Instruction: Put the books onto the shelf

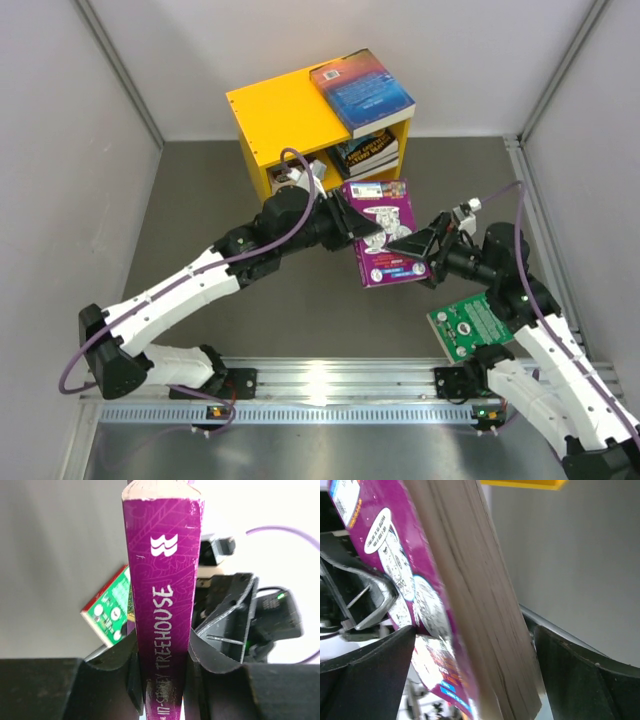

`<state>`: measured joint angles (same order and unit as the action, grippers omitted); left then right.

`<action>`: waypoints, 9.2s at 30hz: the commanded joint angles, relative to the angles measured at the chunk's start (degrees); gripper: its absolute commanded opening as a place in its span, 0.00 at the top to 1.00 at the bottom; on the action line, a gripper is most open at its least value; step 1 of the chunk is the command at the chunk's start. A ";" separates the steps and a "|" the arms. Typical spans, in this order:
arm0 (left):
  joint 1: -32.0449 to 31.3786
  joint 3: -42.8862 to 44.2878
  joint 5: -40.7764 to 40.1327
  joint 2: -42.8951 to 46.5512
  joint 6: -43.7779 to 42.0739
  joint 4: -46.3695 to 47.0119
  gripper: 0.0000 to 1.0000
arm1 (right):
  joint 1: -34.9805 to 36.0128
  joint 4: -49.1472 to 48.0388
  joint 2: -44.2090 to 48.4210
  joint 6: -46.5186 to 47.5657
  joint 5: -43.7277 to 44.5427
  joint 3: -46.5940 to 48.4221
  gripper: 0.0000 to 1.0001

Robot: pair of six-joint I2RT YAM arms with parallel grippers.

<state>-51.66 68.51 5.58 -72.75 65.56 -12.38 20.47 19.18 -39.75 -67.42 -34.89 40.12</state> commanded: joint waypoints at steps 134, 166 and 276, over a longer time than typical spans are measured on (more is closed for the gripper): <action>1.12 14.46 -10.18 5.44 -10.54 -18.55 0.11 | -15.81 37.58 -41.22 32.18 51.93 68.02 0.00; 1.03 5.41 4.96 3.58 -8.17 -16.80 0.17 | -40.33 38.04 -27.84 24.18 49.40 1.81 0.00; -2.66 -30.10 1.89 3.05 12.22 18.97 0.11 | -4.03 -11.08 -9.48 -4.99 -7.02 -11.11 0.91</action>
<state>-54.17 39.62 9.45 -70.83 75.77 6.59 15.62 14.72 -51.75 -65.95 -38.41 26.37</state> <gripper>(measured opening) 0.886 0.483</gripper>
